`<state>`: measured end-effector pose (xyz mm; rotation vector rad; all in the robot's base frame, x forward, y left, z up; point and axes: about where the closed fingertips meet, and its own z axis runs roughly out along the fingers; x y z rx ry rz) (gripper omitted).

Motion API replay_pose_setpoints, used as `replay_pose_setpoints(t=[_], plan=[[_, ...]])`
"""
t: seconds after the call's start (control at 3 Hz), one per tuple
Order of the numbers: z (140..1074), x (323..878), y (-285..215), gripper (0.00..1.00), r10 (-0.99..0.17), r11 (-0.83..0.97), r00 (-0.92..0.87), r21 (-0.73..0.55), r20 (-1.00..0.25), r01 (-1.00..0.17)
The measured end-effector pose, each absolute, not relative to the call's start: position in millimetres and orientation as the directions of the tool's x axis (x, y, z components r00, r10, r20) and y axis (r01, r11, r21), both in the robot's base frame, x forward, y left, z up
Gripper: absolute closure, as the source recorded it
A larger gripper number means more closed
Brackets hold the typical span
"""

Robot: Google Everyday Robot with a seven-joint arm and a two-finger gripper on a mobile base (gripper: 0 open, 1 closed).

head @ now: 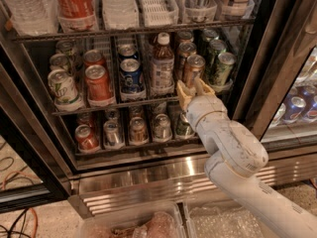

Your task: Pick orange can from middle shelf of fridge

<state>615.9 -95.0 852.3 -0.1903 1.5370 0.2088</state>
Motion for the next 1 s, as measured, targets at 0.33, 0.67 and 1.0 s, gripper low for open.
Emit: replay_pose_setpoints(t=[0.33, 0.67, 1.0], plan=[[850, 623, -99, 0.38, 0.008, 0.972, 0.021, 0.003, -1.0, -0.234], [849, 631, -103, 0.36, 0.003, 0.976, 0.022, -0.002, -1.0, -0.218], [850, 637, -106, 0.38, 0.0, 0.978, 0.026, -0.005, -1.0, -0.206]])
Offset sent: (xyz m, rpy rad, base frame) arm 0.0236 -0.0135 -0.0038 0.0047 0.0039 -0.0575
